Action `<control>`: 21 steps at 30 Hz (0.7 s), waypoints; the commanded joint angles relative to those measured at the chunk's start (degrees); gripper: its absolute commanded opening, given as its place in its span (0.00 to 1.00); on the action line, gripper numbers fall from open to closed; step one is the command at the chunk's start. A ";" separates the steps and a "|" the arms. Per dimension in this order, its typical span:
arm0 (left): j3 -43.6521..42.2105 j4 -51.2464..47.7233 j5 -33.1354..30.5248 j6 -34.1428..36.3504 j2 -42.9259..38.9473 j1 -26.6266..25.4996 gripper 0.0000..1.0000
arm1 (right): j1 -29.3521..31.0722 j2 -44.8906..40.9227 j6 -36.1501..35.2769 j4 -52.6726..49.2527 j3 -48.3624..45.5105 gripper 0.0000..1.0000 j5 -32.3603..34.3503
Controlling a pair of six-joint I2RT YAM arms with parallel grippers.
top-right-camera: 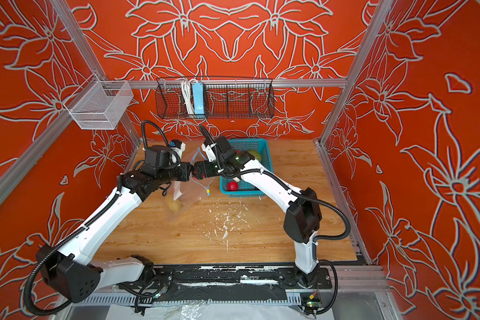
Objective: Place the food in the zip-top bag and seal the zipper
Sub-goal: 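Open the right gripper to drop the apple into the bag, then move the right gripper back over the basket while the left holds the bag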
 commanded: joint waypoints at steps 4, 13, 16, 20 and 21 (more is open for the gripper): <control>0.98 -0.34 0.64 0.65 -1.25 0.08 0.00 | 0.56 -3.44 -0.05 -0.34 3.81 0.98 -0.02; 0.64 -0.09 0.77 0.49 -1.62 0.17 0.00 | 0.49 -5.92 -0.27 -0.57 4.49 0.98 0.78; 0.45 0.02 0.90 0.33 -1.77 0.17 0.00 | 0.46 -6.35 -1.22 -1.81 4.78 0.98 1.78; 0.36 0.12 0.93 0.29 -1.93 0.17 0.00 | -0.25 -7.16 -1.61 -2.74 4.20 0.98 2.67; 0.36 0.24 0.98 0.28 -1.96 0.17 0.00 | -0.40 -7.29 -1.54 -2.76 4.05 0.98 2.70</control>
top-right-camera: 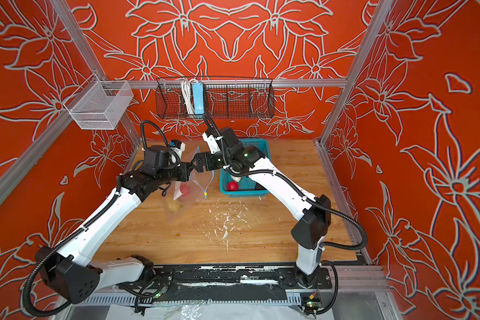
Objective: Place the food in the zip-top bag and seal the zipper
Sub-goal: 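Move the right gripper back over the basket while the left holds the bag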
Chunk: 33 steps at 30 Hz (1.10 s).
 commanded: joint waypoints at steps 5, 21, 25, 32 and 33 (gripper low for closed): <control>0.12 0.23 0.62 0.32 -1.60 0.15 0.00 | -1.51 -2.30 -0.98 -2.27 0.28 0.98 1.72; -0.60 0.65 0.63 0.22 -1.81 0.11 0.00 | -8.10 -0.51 2.63 -3.69 -2.73 0.98 3.64; -0.65 0.63 0.62 0.22 -1.82 0.12 0.00 | -10.14 1.05 3.34 -4.15 -3.24 0.98 3.17; -0.69 0.56 0.18 0.48 -2.16 0.11 0.00 | -11.03 4.41 0.31 -8.32 -0.20 0.98 6.13; -0.69 0.53 0.18 0.48 -2.23 0.11 0.00 | -11.17 4.99 -0.04 -9.06 0.40 0.98 6.98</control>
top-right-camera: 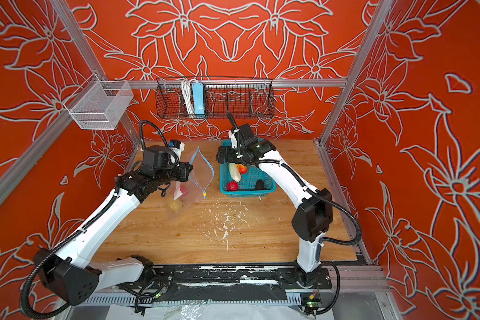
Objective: Place the food in the zip-top bag and seal the zipper
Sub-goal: 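Move the right gripper back over the basket while the left holds the bag, then lower the right gripper into the basket and grasp the mango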
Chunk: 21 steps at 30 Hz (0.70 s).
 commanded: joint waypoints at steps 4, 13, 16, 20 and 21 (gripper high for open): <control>-0.61 0.53 0.16 0.48 -1.47 0.09 0.00 | -0.56 4.21 -2.87 -6.07 5.11 0.98 6.00; -0.76 0.74 0.74 0.34 -1.28 0.11 0.00 | -1.57 11.89 -4.51 -12.15 12.74 0.98 13.61; -0.73 0.69 0.66 0.36 -1.29 0.13 0.00 | -1.84 14.82 -4.94 -14.93 16.27 0.98 16.22; -0.90 0.79 0.62 0.30 -1.41 0.16 0.00 | -2.09 18.56 -5.69 -18.28 20.09 0.98 20.09; -0.83 0.80 0.50 0.38 -1.41 0.12 0.00 | -2.31 19.38 -5.89 -18.97 20.84 0.98 20.60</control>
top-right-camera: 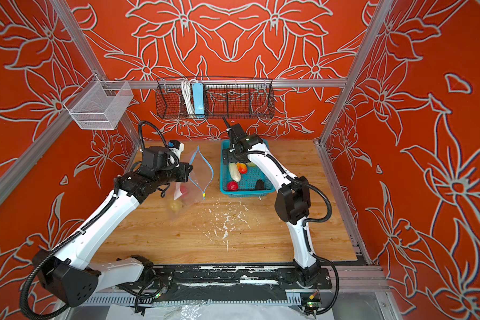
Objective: Place the food in the zip-top bag and seal the zipper
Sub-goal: 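Lower the right gripper into the basket and grasp the mango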
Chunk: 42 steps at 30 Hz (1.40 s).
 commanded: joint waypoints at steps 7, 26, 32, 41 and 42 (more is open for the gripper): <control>-0.34 0.69 0.44 0.52 -0.68 0.10 0.00 | -1.81 4.33 -1.11 -5.25 2.82 0.98 4.68; -0.89 1.22 1.85 0.10 -0.31 0.10 0.00 | -4.41 13.34 -1.81 -5.88 11.74 0.88 -0.54; 0.04 -0.22 -0.33 0.92 0.11 0.09 0.00 | -4.68 15.29 -1.73 -5.58 13.20 0.82 0.64; 0.45 -0.68 -0.23 1.18 0.82 0.13 0.00 | -5.02 17.68 -1.90 -3.01 13.27 0.74 0.37; 0.54 -0.71 -0.22 1.18 0.87 0.06 0.00 | -5.10 18.08 -1.81 -2.98 13.67 0.73 0.58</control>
